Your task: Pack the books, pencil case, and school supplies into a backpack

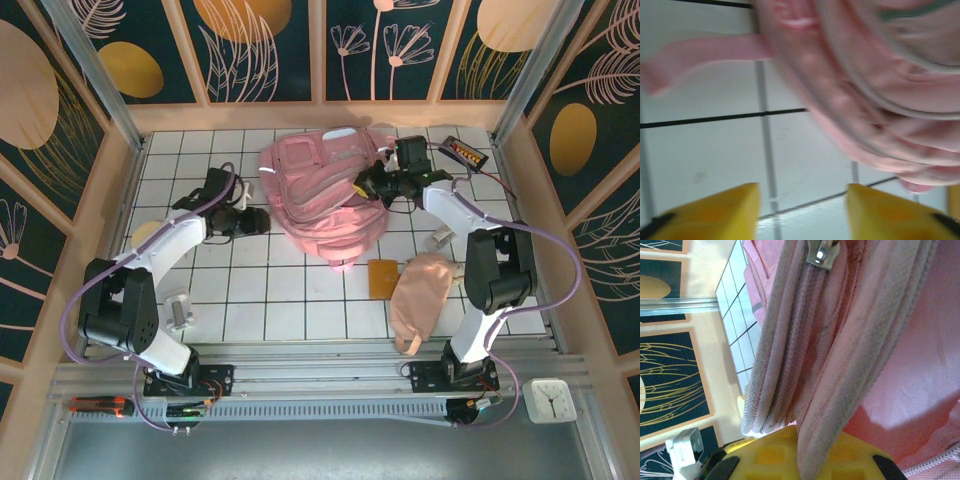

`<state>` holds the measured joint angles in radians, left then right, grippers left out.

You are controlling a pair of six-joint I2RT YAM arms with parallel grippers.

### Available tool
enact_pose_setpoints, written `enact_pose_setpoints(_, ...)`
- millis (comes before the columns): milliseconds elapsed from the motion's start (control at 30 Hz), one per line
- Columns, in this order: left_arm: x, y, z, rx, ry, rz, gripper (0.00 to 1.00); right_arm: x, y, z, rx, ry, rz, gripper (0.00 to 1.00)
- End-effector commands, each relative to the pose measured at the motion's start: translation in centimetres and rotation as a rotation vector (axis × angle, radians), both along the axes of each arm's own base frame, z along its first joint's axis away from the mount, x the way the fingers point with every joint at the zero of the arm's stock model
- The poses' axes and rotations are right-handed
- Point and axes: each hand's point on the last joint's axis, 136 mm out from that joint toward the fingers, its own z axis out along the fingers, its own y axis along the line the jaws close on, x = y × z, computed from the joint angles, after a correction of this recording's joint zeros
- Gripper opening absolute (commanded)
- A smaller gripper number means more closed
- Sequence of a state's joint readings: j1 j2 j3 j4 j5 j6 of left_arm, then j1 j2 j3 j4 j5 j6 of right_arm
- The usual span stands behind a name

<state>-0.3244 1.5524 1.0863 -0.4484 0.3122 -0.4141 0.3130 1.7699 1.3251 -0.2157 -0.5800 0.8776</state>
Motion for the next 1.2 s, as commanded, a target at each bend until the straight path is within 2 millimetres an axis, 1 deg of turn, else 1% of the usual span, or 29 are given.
enact_pose_setpoints(0,0.2,-5.9,4.1,-0.196,-0.05,-0.05,0.57,-1.4,3.2,3.6,0.062,-0.08,0.069,0.0)
enact_pose_setpoints(100,-0.2,-8.7,4.1,-0.322,0.01,-0.023,0.57,-2.3,4.9,3.2,0.067,-0.061,0.091,0.0)
enact_pose_setpoints(133,-0.3,-9.5,4.1,-0.342,0.021,-0.024,0.57,-2.5,5.3,3.4,0.072,-0.053,0.088,0.0)
enact_pose_setpoints(167,-0.3,-9.9,4.3,-0.352,0.023,-0.022,0.58,-2.7,5.9,4.0,0.077,-0.063,0.093,0.0)
enact_pose_setpoints(200,-0.2,-9.9,4.4,-0.353,0.024,-0.003,0.59,-2.8,6.6,5.0,0.073,-0.084,0.098,0.0)
enact_pose_setpoints(233,-0.3,-9.5,4.5,-0.35,0.026,0.024,0.6,-2.8,7.5,6.7,0.052,-0.137,0.111,0.0)
enact_pose_setpoints(300,-0.3,-8.7,4.8,-0.339,0.013,0.063,0.63,-2.9,8.9,8.9,-0.015,-0.212,0.142,0.0)
enact_pose_setpoints(333,-0.4,-8.5,5.0,-0.343,0.011,0.073,0.66,-2.9,9.5,9.7,-0.033,-0.242,0.156,0.0)
enact_pose_setpoints(367,-0.6,-8.2,5.1,-0.348,0.011,0.081,0.67,-3.1,10.1,9.9,-0.038,-0.259,0.168,0.0)
enact_pose_setpoints(400,-0.8,-8.1,5.2,-0.357,0.009,0.083,0.68,-3.3,10.6,9.6,-0.032,-0.259,0.174,0.0)
enact_pose_setpoints(467,-1.2,-7.9,5.0,-0.364,0.015,0.089,0.68,-3.9,11.5,7.9,0.012,-0.201,0.196,0.0)
enact_pose_setpoints(500,-1.4,-7.9,4.6,-0.366,0.025,0.088,0.68,-4.3,12.4,7.5,0.037,-0.19,0.209,0.0)
enact_pose_setpoints(567,-1.7,-7.8,3.9,-0.355,0.042,0.094,0.68,-4.9,13.8,7.4,0.059,-0.192,0.225,0.0)
enact_pose_setpoints(633,-1.6,-7.6,3.7,-0.357,0.037,0.103,0.69,-5.1,14.9,7.3,0.072,-0.185,0.241,0.0)
enact_pose_setpoints(733,-1.5,-7.9,3.9,-0.37,0.032,0.095,0.69,-5.2,15.5,7.3,0.082,-0.184,0.245,0.0)
enact_pose_setpoints(800,-1.4,-7.6,3.4,-0.343,0.036,0.103,0.69,-5.1,15.7,7.4,0.084,-0.183,0.247,0.0)
enact_pose_setpoints(867,-1.2,-7.4,3.0,-0.319,0.035,0.108,0.65,-5.0,15.8,7.7,0.088,-0.186,0.247,0.0)
enact_pose_setpoints(933,-0.9,-7.6,3.1,-0.317,0.033,0.105,0.57,-5.1,16.1,7.8,0.088,-0.186,0.249,0.0)
enact_pose_setpoints(1033,-0.2,-7.8,3.2,-0.309,0.028,0.108,0.47,-5.3,16.4,7.5,0.091,-0.179,0.254,0.0)
enact_pose_setpoints(1100,0.2,-7.8,3.3,-0.307,0.025,0.113,0.45,-5.4,16.7,7.4,0.095,-0.174,0.257,0.0)
enact_pose_setpoints(1167,0.5,-8.1,3.5,-0.317,0.026,0.114,0.45,-5.6,17.0,7.1,0.097,-0.167,0.263,0.0)
